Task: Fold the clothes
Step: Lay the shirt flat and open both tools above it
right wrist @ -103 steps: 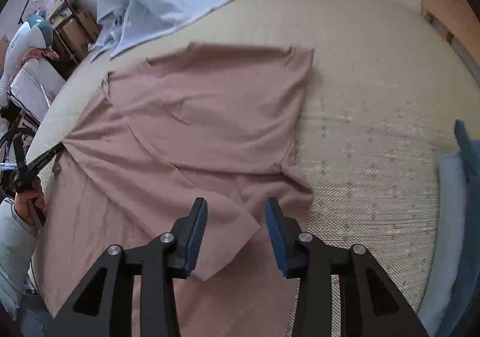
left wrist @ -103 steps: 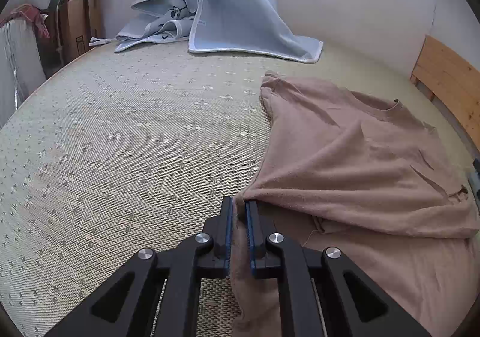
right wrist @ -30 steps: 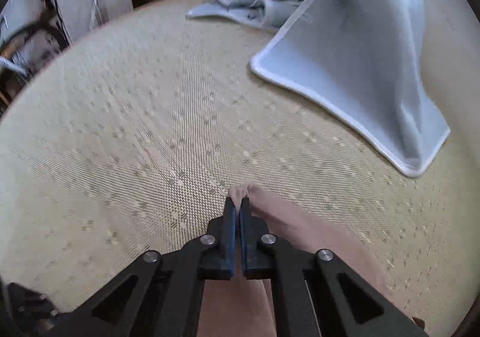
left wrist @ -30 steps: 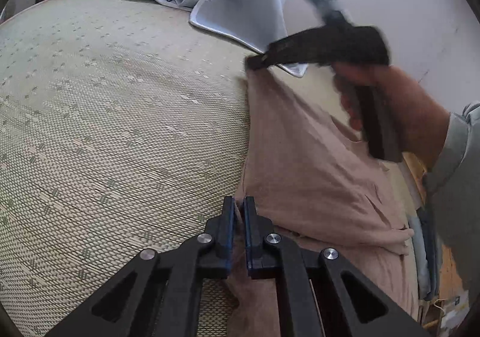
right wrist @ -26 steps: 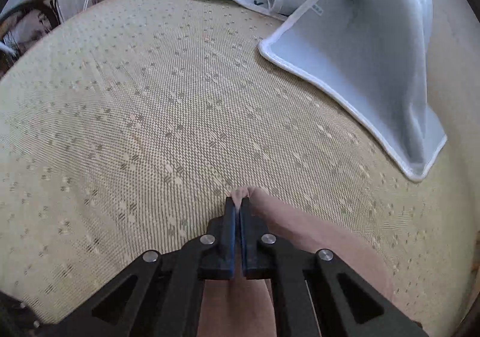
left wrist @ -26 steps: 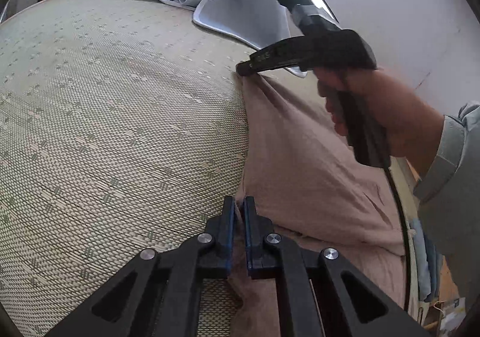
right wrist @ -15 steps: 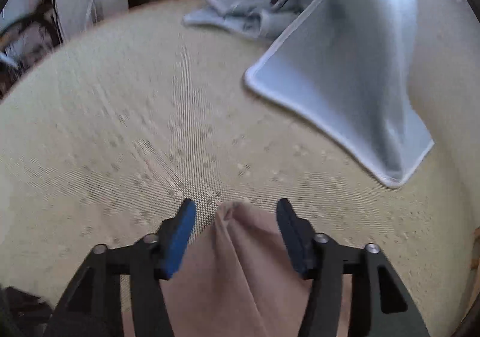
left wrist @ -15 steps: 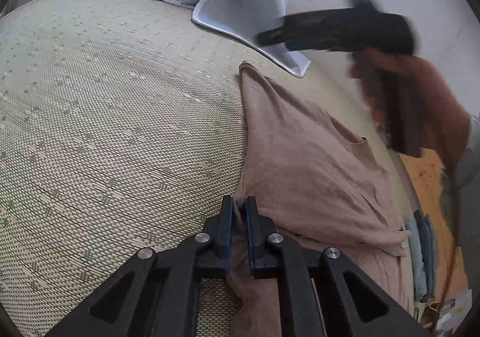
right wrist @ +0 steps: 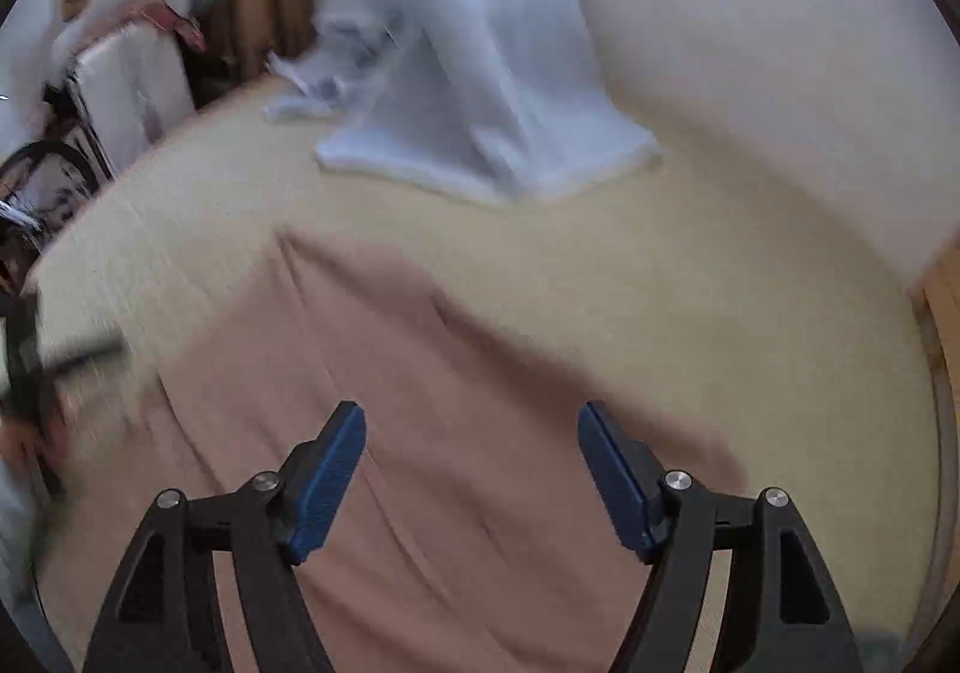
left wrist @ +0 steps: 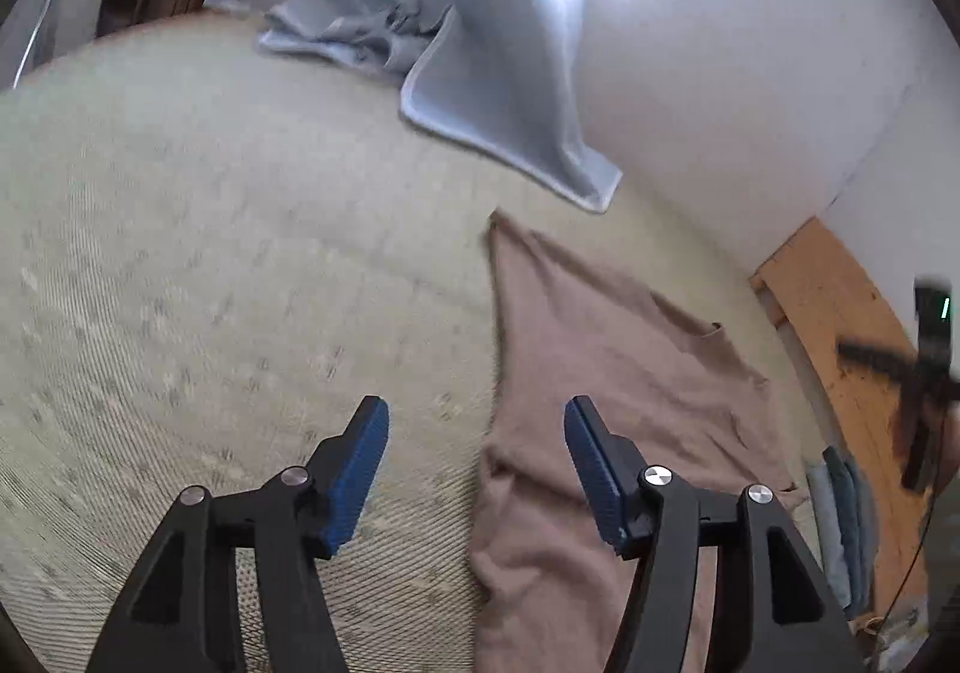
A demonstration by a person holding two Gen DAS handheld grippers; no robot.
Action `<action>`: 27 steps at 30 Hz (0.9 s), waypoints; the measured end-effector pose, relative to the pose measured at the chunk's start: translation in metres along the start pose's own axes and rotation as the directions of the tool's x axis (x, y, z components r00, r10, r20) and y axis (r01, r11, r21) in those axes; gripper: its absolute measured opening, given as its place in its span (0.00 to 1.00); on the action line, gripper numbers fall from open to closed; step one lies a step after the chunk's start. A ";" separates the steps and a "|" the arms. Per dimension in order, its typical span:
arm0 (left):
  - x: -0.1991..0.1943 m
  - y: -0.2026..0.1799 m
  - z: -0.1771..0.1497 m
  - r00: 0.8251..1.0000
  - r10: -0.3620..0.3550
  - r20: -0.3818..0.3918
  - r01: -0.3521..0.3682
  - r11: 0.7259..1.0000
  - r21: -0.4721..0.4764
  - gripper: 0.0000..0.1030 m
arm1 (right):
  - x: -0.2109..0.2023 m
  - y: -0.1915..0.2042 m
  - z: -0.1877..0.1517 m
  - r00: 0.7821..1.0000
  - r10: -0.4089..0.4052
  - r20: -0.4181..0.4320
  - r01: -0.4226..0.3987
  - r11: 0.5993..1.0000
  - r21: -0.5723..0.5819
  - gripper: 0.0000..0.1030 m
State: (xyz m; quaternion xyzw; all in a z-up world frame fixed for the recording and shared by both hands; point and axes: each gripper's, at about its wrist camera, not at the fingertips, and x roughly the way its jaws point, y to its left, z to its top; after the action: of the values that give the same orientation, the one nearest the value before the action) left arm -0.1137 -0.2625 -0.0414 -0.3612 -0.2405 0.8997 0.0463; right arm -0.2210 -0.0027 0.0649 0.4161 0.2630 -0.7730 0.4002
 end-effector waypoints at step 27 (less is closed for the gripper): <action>0.218 -0.117 0.077 0.900 0.321 -0.293 -0.286 0.945 0.159 0.47 | 0.030 -0.038 -0.176 0.952 0.023 -0.306 -0.131 0.932 -0.339 0.18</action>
State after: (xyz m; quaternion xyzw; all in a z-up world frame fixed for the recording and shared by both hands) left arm -0.3359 -0.1339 -0.0760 -0.5302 -0.1200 0.8386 -0.0366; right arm -0.1863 0.1357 -0.0491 0.4584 0.4387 -0.6249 0.4550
